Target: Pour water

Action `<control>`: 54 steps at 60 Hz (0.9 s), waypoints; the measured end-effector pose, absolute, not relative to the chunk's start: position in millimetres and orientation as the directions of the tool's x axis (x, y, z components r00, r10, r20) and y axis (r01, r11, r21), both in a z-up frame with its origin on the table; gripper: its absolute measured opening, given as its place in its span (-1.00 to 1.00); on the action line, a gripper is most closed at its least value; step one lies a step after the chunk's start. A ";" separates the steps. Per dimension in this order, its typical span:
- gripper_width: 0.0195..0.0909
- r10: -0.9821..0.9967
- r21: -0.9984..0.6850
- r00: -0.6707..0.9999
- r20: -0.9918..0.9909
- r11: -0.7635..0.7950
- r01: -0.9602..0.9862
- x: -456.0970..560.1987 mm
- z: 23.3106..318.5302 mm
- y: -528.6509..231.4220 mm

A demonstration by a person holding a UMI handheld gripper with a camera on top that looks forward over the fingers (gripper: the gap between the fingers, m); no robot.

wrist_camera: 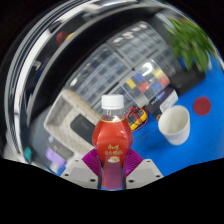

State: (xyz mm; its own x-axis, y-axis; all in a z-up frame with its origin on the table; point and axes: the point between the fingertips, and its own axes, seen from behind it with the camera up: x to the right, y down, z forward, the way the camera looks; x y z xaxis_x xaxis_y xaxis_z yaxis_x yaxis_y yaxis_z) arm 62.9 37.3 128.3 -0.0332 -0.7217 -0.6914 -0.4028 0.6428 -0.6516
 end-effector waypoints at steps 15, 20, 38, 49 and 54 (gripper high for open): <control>-0.77 -0.091 -0.058 -0.152 -0.984 0.977 -0.207 95.9 155.3 13.8; -0.75 0.064 0.093 -0.175 -0.982 0.982 -0.164 99.0 153.7 3.1; -0.76 0.388 0.421 -0.233 -0.892 0.900 -0.113 112.7 142.8 -8.8; -0.75 0.290 0.330 -0.245 -0.925 0.934 -0.139 109.8 139.8 -12.3; -0.76 0.153 0.195 -0.225 -0.962 0.964 -0.181 107.6 153.4 -15.4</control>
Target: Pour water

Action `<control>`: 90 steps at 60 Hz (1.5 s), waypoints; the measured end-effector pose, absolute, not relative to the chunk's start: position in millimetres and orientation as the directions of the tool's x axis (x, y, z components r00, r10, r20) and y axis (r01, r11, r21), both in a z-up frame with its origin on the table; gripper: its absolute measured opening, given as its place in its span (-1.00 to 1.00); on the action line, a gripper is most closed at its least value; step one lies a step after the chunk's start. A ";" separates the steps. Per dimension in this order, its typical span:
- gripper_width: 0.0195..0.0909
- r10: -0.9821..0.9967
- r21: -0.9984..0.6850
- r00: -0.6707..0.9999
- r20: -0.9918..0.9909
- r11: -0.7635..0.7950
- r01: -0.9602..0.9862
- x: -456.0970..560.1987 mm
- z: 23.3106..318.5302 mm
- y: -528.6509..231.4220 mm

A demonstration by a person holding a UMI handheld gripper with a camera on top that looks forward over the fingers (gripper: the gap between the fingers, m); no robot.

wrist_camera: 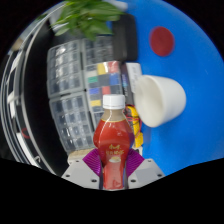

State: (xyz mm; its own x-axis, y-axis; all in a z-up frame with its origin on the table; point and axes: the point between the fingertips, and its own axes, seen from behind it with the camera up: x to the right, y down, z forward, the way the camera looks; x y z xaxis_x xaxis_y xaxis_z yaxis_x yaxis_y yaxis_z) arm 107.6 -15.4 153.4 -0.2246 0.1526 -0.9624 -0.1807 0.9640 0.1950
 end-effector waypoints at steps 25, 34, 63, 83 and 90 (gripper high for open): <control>-0.72 -0.927 -0.925 -0.054 -0.370 0.373 -0.072 109.8 288.6 -151.3; -0.71 -0.993 -0.991 -0.099 -0.069 0.080 -0.111 110.8 254.7 -206.3; -0.70 -0.997 -0.968 -0.069 -0.030 0.046 -0.247 118.3 93.9 -258.2; 0.18 -0.995 -0.948 -0.099 -0.027 0.057 -0.313 111.9 83.3 -260.2; 0.59 -0.998 -0.928 -0.061 -0.021 0.042 -0.371 94.0 70.7 -250.2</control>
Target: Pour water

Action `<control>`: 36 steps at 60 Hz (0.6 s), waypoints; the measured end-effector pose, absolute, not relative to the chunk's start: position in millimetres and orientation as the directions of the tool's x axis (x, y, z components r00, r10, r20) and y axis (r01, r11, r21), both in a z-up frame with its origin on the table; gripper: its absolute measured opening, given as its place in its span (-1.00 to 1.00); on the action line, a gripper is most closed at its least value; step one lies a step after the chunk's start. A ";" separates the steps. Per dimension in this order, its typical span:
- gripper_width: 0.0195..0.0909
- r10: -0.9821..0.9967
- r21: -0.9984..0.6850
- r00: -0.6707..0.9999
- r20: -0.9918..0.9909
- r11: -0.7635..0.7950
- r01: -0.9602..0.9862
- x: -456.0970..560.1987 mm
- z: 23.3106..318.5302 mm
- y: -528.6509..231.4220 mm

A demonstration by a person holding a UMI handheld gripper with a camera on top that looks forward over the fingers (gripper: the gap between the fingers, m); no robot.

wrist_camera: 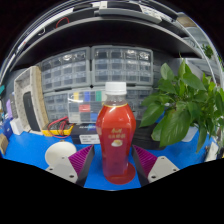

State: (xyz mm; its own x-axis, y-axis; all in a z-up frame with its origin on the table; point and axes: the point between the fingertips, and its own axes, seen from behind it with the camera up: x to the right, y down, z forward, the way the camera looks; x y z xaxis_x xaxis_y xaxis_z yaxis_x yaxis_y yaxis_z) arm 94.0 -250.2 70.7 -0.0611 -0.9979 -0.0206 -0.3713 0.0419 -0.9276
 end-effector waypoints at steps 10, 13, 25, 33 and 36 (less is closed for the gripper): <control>0.56 -0.998 -0.899 -0.065 -0.001 0.029 -0.436 35.0 65.0 -246.5; 0.55 -0.998 -0.891 -0.066 0.006 0.025 -0.454 14.5 71.4 -244.0; 0.56 -0.997 -0.879 -0.066 0.030 0.005 -0.477 -41.4 127.1 -224.8; 0.56 -0.999 -0.885 -0.036 0.001 0.016 -0.466 -59.4 163.1 -199.3; 0.56 -1.000 -0.888 -0.020 -0.001 0.010 -0.460 -65.4 174.1 -190.1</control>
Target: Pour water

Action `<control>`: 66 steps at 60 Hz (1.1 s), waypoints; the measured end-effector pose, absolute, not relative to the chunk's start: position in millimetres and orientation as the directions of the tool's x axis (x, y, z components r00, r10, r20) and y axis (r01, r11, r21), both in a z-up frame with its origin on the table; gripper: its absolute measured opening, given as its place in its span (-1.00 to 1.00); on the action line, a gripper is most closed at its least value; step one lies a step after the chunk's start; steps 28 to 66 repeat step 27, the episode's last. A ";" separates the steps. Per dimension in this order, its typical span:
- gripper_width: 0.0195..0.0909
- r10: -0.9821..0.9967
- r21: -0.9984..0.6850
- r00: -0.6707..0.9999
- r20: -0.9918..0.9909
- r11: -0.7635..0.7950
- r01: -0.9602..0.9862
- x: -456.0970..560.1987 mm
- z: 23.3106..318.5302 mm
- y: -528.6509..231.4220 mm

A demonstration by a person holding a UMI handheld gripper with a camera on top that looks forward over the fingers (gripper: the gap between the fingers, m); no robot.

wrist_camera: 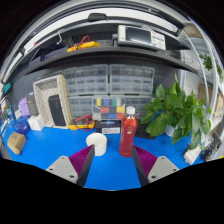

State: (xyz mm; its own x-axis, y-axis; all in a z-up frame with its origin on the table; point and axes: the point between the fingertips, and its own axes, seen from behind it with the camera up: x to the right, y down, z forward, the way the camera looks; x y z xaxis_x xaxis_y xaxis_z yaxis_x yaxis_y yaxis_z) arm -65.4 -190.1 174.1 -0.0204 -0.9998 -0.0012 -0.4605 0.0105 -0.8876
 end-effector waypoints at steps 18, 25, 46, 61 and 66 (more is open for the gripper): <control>0.58 -1.000 -0.897 -0.027 0.005 0.008 -0.442 -87.7 204.7 -174.1; 0.59 -0.999 -0.888 -0.033 0.000 0.015 -0.459 -93.3 198.6 -175.8; 0.57 -0.999 -0.884 -0.035 0.002 0.015 -0.466 -94.8 195.7 -177.1; 0.57 -0.999 -0.884 -0.035 0.002 0.015 -0.466 -94.8 195.7 -177.1; 0.57 -0.999 -0.884 -0.035 0.002 0.015 -0.466 -94.8 195.7 -177.1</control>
